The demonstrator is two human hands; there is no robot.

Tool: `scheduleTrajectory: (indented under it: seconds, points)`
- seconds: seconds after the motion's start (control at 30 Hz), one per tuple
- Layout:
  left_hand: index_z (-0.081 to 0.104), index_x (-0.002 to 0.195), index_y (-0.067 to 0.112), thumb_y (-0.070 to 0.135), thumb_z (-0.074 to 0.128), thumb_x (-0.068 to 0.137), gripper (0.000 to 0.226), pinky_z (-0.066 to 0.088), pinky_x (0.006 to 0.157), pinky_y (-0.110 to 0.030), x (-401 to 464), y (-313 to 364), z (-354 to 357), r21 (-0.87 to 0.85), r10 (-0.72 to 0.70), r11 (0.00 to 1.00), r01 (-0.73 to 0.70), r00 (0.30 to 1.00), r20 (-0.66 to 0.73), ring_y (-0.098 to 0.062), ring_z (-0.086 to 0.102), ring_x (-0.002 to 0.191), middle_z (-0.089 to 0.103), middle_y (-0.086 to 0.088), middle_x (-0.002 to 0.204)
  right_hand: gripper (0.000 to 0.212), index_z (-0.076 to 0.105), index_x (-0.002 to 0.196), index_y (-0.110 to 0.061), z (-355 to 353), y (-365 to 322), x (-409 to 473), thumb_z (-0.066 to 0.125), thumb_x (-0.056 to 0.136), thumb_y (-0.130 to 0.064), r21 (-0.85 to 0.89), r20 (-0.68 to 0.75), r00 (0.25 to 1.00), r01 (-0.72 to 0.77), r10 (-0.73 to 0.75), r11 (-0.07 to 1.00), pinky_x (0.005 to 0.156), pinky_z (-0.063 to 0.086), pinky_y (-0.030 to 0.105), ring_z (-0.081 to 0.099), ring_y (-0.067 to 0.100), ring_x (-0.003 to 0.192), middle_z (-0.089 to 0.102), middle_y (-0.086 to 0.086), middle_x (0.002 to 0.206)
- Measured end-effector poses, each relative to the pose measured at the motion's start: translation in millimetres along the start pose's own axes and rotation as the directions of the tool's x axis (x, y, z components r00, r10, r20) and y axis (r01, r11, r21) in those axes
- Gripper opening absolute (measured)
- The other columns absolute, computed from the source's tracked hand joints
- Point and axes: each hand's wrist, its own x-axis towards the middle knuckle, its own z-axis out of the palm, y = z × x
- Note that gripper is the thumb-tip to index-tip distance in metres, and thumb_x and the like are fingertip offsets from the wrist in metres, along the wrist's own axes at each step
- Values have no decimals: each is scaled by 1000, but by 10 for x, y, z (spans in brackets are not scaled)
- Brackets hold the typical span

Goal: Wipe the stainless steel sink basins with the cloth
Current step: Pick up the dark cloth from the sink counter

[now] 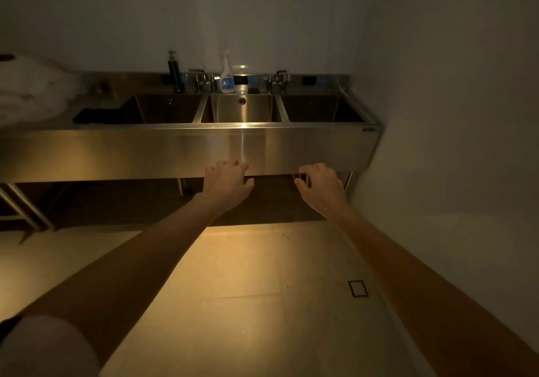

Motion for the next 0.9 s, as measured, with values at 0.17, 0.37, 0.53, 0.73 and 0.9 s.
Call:
scheduleTrajectory:
  seconds: [0.17, 0.37, 0.53, 0.73, 0.9]
  points:
    - [48, 137, 19, 41, 48, 97, 46, 36, 104, -42, 529, -367, -97, -15, 4, 1000, -5, 1000, -18, -25, 45, 127, 49, -6, 139, 36, 53, 127, -22, 119, -168, 641, 50, 95, -38, -15, -22, 1000, 3, -3, 1000, 95, 42, 34, 49, 21, 120, 52, 3, 129]
    - [47, 138, 18, 42, 46, 97, 47, 36, 105, -44, 1098, -962, -182, 5, -25, 1000, 25, 999, -43, -25, 43, 129, 48, -7, 140, 35, 52, 127, -22, 348, -601, 1386, 49, 96, -37, 18, -32, 998, 46, -45, 999, 96, 41, 35, 46, 21, 124, 50, 4, 132]
    - [48, 137, 19, 45, 45, 97, 47, 38, 103, -44, 1319, -1432, 29, 12, -80, 997, 80, 997, 5, -25, 46, 126, 50, -7, 137, 39, 51, 131, -21, 721, -892, 1673, 49, 97, -37, 44, 61, 996, 61, -64, 997, 102, 41, 38, 44, 22, 127, 48, 4, 136]
    - [50, 134, 20, 45, 47, 95, 46, 40, 99, -43, 1588, -2015, 259, 1, -167, 986, 167, 986, -10, -25, 49, 122, 52, -6, 134, 39, 51, 131, -20, 1164, -1129, 2185, 48, 97, -38, 64, 125, 986, 104, -112, 992, 103, 43, 38, 43, 22, 128, 48, 4, 137]
    - [51, 133, 21, 45, 47, 95, 45, 41, 99, -43, 1928, -2362, 464, 15, -264, 964, 264, 964, 26, -24, 50, 121, 53, -5, 133, 41, 52, 132, -21, 1580, -1270, 2707, 48, 96, -39, 106, 207, 964, 147, -167, 983, 103, 45, 39, 44, 22, 127, 48, 4, 137]
